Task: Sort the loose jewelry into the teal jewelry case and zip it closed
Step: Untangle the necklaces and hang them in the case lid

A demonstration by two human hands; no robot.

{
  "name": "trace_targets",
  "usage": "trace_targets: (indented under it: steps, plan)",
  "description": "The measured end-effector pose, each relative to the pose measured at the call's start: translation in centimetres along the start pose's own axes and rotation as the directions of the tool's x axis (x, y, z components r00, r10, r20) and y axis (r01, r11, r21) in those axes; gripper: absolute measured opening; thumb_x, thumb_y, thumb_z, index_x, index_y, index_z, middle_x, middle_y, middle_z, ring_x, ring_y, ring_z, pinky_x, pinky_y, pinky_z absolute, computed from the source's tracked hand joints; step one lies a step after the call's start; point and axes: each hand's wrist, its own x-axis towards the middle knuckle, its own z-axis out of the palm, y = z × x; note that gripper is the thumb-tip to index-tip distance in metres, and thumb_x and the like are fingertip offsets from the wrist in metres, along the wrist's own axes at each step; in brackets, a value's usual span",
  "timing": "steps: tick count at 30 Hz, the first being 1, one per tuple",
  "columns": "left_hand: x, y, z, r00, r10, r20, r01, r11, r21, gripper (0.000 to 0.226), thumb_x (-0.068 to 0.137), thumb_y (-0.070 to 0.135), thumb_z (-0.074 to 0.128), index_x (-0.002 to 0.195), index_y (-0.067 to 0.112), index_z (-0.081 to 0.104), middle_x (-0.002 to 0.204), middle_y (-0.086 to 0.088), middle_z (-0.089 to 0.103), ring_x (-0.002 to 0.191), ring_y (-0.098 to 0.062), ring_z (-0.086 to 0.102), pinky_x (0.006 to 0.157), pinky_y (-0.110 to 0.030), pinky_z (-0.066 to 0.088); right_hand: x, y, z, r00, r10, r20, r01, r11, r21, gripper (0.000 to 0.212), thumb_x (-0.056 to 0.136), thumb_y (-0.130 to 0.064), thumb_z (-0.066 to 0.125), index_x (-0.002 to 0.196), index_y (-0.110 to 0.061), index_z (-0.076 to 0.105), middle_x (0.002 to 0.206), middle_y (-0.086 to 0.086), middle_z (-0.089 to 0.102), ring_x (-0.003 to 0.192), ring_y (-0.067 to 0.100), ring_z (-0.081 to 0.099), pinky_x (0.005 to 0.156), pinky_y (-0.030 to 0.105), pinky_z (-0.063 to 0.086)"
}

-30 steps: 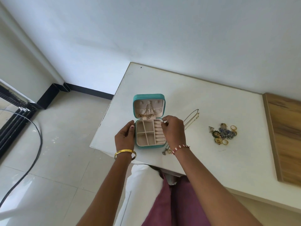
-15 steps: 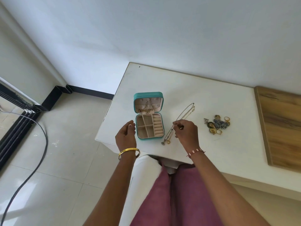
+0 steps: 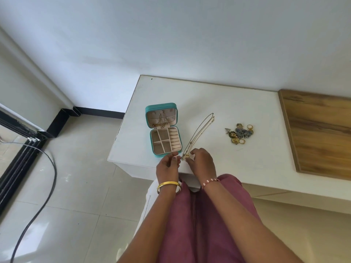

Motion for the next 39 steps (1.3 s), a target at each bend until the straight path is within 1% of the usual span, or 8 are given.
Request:
trace_targets:
  steps: [5, 9, 15, 19, 22, 24, 31, 39]
  plan:
    - [0.7, -0.1, -0.2, 0.999, -0.023, 0.026, 0.024, 1.000, -0.006, 0.019, 0.091, 0.001, 0.046, 0.093, 0.010, 0.063, 0.089, -0.014, 0.066, 0.082, -0.024, 0.062, 0.079, -0.029, 0.053, 0.4, -0.5, 0.9, 0.995, -0.088, -0.040, 0.080, 0.981, -0.178, 0.022, 0.093, -0.014, 0.048, 0.107, 0.000, 0.060, 0.106, 0.017, 0.057, 0.099, 0.032, 0.058, 0.075, 0.033, 0.047]
    - [0.8, -0.5, 0.0, 0.998, -0.016, 0.056, 0.013, 0.999, 0.041, 0.020, 0.091, 0.002, 0.047, 0.100, 0.006, 0.064, 0.092, -0.013, 0.066, 0.083, -0.024, 0.063, 0.081, -0.029, 0.053, 0.5, -0.2, 1.1, 0.994, -0.097, -0.058, 0.085, 0.979, -0.185, 0.021, 0.093, -0.008, 0.046, 0.107, 0.000, 0.059, 0.106, 0.017, 0.058, 0.098, 0.031, 0.057, 0.076, 0.033, 0.048]
    - [0.7, -0.4, 0.0, 0.996, -0.046, 0.073, 0.039, 0.995, 0.087, 0.020, 0.091, 0.005, 0.049, 0.103, 0.003, 0.065, 0.091, -0.011, 0.067, 0.082, -0.023, 0.063, 0.086, -0.033, 0.052, 0.8, 1.3, 0.3, 0.983, 0.179, -0.043, -0.168, 0.968, 0.189, 0.006, 0.079, -0.003, 0.059, 0.077, 0.001, 0.064, 0.077, 0.011, 0.063, 0.068, 0.020, 0.056, 0.062, 0.025, 0.040]
    - [0.7, -0.1, 0.2, 0.981, -0.114, 0.156, 0.073, 0.967, 0.242, 0.022, 0.088, 0.004, 0.050, 0.102, 0.000, 0.066, 0.086, -0.011, 0.066, 0.079, -0.022, 0.060, 0.082, -0.033, 0.051, 0.1, 1.9, -2.2, 0.883, 0.415, 0.218, -0.441, 0.575, 0.689, 0.019, 0.073, 0.006, 0.066, 0.060, -0.003, 0.055, 0.059, 0.013, 0.058, 0.044, 0.019, 0.052, 0.049, 0.024, 0.051]
    - [0.3, 0.9, 0.8, 0.941, -0.249, 0.230, 0.167, 0.932, 0.323, 0.023, 0.090, 0.009, 0.050, 0.102, -0.004, 0.065, 0.080, -0.011, 0.063, 0.070, -0.020, 0.056, 0.064, -0.025, 0.047, -0.8, 1.8, -4.6, 0.890, 0.355, 0.287, -0.437, 0.480, 0.761, 0.018, 0.076, 0.008, 0.066, 0.063, 0.000, 0.057, 0.061, 0.013, 0.059, 0.041, 0.015, 0.052, 0.043, 0.020, 0.051]
    - [-0.7, 2.0, 1.2, 0.912, -0.307, 0.273, 0.204, 0.915, 0.349, 0.026, 0.093, 0.017, 0.049, 0.097, -0.002, 0.066, 0.076, -0.008, 0.063, 0.064, -0.017, 0.054, 0.057, -0.021, 0.044, -1.7, 1.2, -6.1, 0.914, 0.288, 0.286, -0.400, 0.518, 0.756, 0.015, 0.077, 0.006, 0.066, 0.066, 0.000, 0.059, 0.063, 0.013, 0.060, 0.043, 0.015, 0.053, 0.043, 0.020, 0.051]
    - [-3.1, 5.3, 2.8, 0.892, -0.284, 0.351, 0.211, 0.950, 0.231, 0.025, 0.093, 0.017, 0.049, 0.071, 0.008, 0.058, 0.068, -0.006, 0.060, 0.064, -0.018, 0.058, 0.062, -0.027, 0.045, -4.1, -0.9, -9.3, 0.983, 0.118, 0.140, -0.176, 0.818, 0.547, 0.016, 0.076, 0.001, 0.069, 0.066, -0.007, 0.059, 0.059, 0.009, 0.060, 0.044, 0.017, 0.056, 0.040, 0.019, 0.048]
    - [-5.5, 9.4, 2.1, 0.858, -0.263, 0.441, 0.268, 0.962, 0.053, 0.021, 0.090, 0.012, 0.053, 0.071, 0.010, 0.062, 0.043, 0.006, 0.062, 0.057, -0.012, 0.059, 0.045, -0.016, 0.050, -7.1, -1.5, -11.1, 0.996, 0.039, 0.079, -0.072, 0.883, 0.464, 0.022, 0.074, 0.003, 0.067, 0.060, -0.011, 0.057, 0.054, 0.005, 0.059, 0.043, 0.017, 0.053, 0.042, 0.021, 0.049]
